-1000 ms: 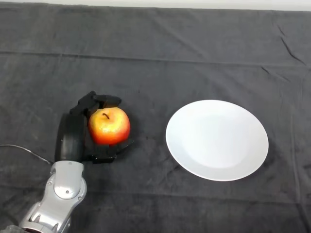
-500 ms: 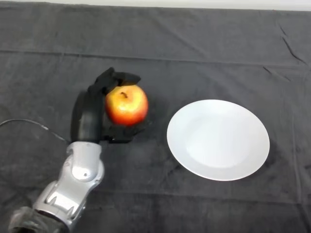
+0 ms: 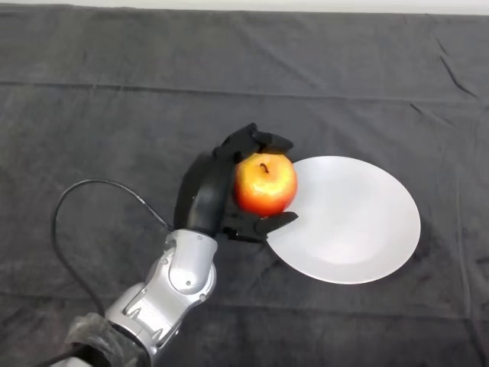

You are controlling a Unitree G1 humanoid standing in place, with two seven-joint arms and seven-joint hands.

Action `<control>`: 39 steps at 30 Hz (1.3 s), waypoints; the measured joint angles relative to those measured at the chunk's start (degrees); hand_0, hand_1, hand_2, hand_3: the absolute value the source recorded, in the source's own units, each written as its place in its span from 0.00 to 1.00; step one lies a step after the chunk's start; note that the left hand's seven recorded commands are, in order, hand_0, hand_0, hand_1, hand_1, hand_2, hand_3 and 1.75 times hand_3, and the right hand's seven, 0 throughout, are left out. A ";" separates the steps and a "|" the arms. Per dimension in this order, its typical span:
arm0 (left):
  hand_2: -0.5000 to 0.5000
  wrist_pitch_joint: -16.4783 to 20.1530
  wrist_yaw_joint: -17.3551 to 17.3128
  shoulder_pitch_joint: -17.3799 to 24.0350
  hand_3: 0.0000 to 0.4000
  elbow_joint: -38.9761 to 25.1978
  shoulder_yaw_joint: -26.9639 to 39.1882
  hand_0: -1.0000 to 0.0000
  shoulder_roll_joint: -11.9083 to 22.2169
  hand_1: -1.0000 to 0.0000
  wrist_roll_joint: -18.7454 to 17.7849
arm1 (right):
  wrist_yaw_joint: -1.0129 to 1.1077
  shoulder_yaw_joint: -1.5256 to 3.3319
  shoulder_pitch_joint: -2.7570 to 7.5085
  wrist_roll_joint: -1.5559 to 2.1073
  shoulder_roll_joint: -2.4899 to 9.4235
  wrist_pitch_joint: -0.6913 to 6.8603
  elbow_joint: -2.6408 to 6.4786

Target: Move the apple to the plate

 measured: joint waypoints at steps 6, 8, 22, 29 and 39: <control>0.50 -1.19 0.06 -2.13 1.00 2.66 -4.25 0.00 -0.90 0.00 -1.98 | 0.00 -0.03 0.00 0.00 0.00 0.00 0.00; 0.50 -1.42 0.06 -2.26 1.00 3.80 -5.89 0.00 -1.69 0.00 -2.78 | 0.00 -0.01 0.00 0.00 0.00 0.00 0.00; 0.50 -2.83 0.87 -4.99 1.00 6.39 -13.82 0.00 -2.38 0.00 -7.57 | 0.00 -0.03 0.00 0.00 0.00 0.00 0.00; 0.50 -3.76 0.86 -6.04 1.00 7.18 -16.32 0.00 -2.53 0.00 -9.60 | 0.00 -0.04 0.00 0.00 0.00 0.00 0.00; 0.42 -3.83 0.83 -6.23 0.16 8.13 -17.89 0.84 -2.42 1.00 -11.66 | 0.01 -0.04 0.00 0.00 0.00 0.00 0.00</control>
